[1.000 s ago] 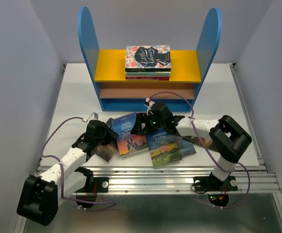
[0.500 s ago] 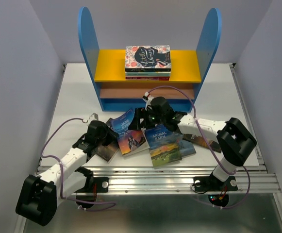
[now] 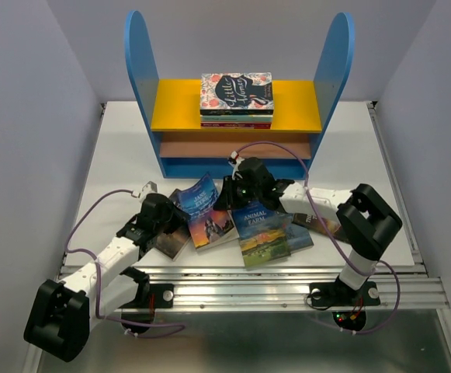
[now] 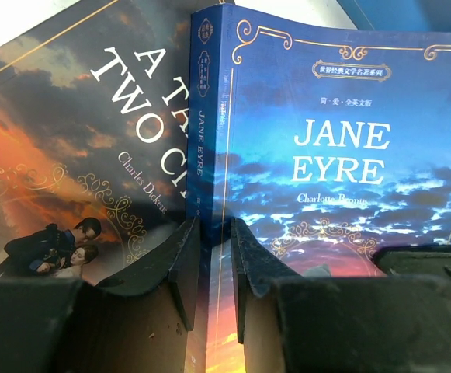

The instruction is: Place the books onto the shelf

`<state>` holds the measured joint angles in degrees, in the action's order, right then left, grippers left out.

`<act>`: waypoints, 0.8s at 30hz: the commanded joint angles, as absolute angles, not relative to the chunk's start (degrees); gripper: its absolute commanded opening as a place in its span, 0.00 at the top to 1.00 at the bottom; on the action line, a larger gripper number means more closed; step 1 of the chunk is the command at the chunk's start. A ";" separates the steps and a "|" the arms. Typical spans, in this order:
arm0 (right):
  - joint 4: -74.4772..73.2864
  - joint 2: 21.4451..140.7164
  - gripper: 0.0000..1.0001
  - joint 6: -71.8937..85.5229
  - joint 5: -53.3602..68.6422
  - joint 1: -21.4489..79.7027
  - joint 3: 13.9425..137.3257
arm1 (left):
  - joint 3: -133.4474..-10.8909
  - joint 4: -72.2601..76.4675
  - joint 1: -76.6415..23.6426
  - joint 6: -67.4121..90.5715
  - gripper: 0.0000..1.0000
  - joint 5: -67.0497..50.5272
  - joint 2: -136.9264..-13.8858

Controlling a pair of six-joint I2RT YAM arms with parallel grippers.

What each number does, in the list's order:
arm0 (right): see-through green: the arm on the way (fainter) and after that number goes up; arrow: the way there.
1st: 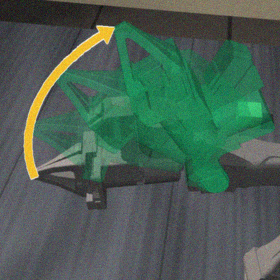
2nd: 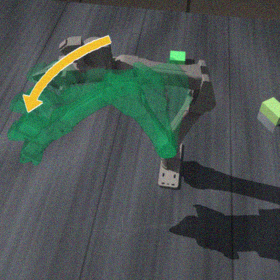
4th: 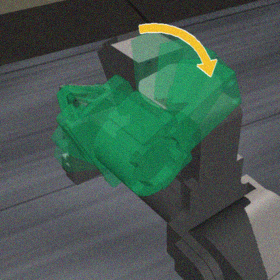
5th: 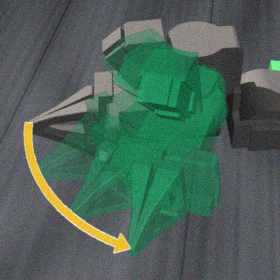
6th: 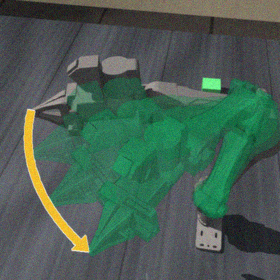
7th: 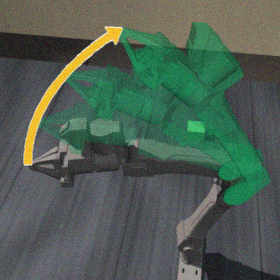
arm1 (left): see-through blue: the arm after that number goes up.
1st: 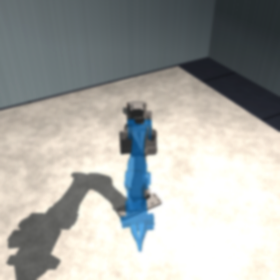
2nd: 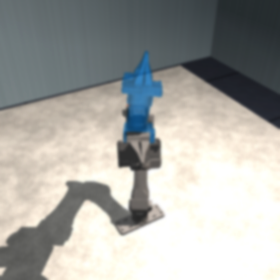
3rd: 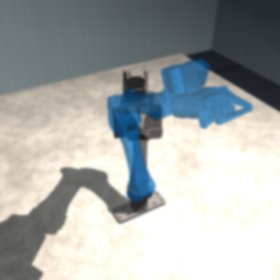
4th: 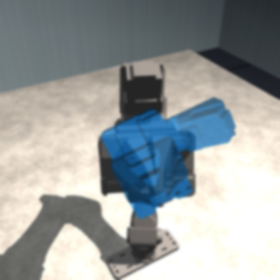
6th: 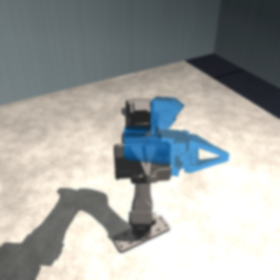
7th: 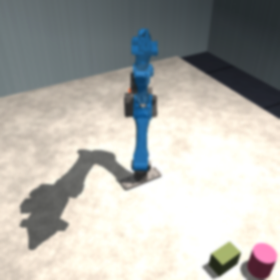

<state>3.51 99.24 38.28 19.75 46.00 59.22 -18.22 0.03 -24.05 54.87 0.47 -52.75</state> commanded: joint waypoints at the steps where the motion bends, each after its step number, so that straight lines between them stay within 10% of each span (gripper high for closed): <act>1: 7.47 99.24 0.99 39.20 24.36 48.96 61.00 | -18.37 0.18 -26.10 56.78 0.73 -3.95 -52.91; 4: 9.40 96.08 0.99 38.94 20.93 48.96 58.63 | -18.98 0.09 -26.02 56.51 0.61 -3.96 -51.42; 8: 15.71 89.24 0.99 38.85 16.88 48.96 53.90 | -21.18 -3.68 -26.02 55.90 0.03 -2.73 -47.47; 24: 28.74 64.52 0.99 50.89 4.66 48.43 41.05 | -21.01 3.86 -26.10 54.32 0.01 -9.22 -27.42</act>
<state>12.91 71.07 47.86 6.59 48.73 39.22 -21.78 -2.17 -25.89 55.46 -4.14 -28.34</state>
